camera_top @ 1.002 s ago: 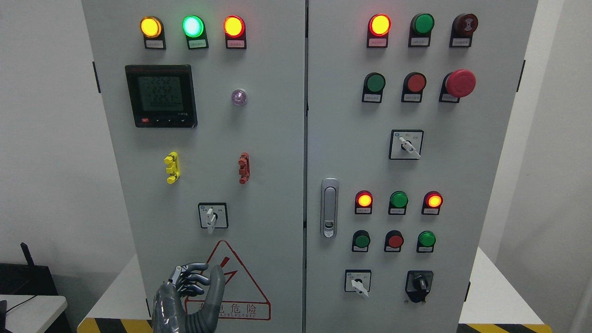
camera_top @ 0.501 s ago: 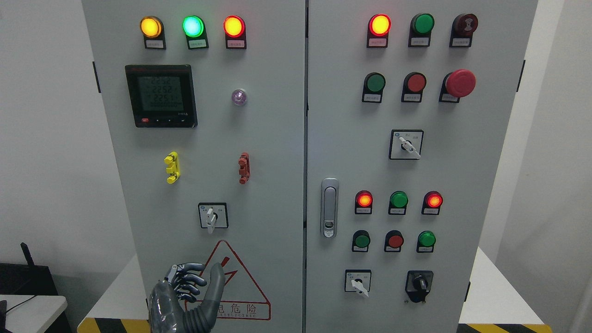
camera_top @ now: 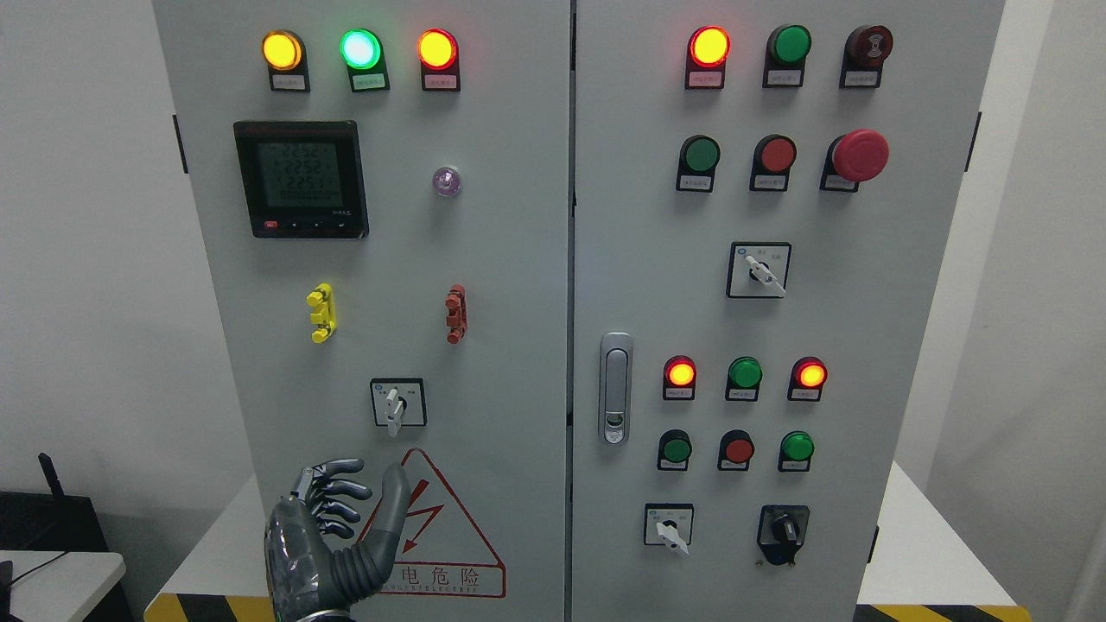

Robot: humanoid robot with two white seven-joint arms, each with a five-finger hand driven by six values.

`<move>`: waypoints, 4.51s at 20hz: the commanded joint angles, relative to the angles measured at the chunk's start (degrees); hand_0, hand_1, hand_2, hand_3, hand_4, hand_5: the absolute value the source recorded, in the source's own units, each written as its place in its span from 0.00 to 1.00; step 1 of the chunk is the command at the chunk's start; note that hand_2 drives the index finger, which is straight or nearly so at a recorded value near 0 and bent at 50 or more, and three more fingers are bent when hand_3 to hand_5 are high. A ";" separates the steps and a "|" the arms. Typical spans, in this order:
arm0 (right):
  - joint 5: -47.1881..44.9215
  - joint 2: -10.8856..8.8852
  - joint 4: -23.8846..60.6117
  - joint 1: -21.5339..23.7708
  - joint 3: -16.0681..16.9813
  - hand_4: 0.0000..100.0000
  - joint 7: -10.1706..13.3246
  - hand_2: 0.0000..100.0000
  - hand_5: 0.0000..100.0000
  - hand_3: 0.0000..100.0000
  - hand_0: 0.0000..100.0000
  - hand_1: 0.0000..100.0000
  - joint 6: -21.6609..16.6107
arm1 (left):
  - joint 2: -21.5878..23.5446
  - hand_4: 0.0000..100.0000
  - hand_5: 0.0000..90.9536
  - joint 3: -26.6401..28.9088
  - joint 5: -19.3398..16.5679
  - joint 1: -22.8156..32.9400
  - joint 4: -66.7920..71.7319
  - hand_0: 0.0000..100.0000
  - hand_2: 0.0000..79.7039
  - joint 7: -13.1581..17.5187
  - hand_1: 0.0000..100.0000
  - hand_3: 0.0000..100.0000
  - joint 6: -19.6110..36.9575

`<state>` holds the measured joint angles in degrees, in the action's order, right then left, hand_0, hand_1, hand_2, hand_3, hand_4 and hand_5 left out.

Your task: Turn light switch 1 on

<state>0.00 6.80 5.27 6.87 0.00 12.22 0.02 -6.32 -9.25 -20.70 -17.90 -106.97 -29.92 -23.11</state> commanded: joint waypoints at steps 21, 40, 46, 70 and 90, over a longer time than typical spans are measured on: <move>0.26 0.06 0.00 -0.01 -1.32 0.00 0.00 0.00 0.00 0.00 0.12 0.39 -0.02 | -0.27 0.76 0.75 1.52 0.30 -5.13 0.62 0.15 0.57 -0.05 0.61 0.68 -3.78; 0.26 0.06 0.00 0.07 -1.32 0.00 0.00 0.00 0.00 0.00 0.12 0.39 -0.02 | -0.27 0.78 0.77 0.99 0.66 -7.32 2.29 0.16 0.61 1.09 0.60 0.71 -6.51; 0.26 -0.03 0.00 -0.01 -1.32 0.00 0.00 0.00 0.00 0.00 0.12 0.39 -0.02 | -0.27 0.80 0.79 0.47 1.36 -7.32 2.55 0.16 0.64 1.53 0.60 0.73 -6.86; 0.26 -0.03 0.00 -0.01 -1.32 0.00 0.00 0.00 0.00 0.00 0.12 0.39 -0.02 | -0.18 0.81 0.80 0.47 1.36 -10.22 2.64 0.17 0.65 1.80 0.57 0.75 -9.94; 0.26 -0.03 0.00 -0.01 -1.32 0.00 0.00 0.00 0.00 0.00 0.12 0.39 -0.02 | -0.27 0.82 0.82 -0.50 1.36 -10.22 3.08 0.18 0.69 1.80 0.54 0.78 -12.13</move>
<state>0.00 6.80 5.27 6.87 0.00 12.22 0.02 -6.55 -9.49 -19.34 -28.09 -104.00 -27.87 -34.78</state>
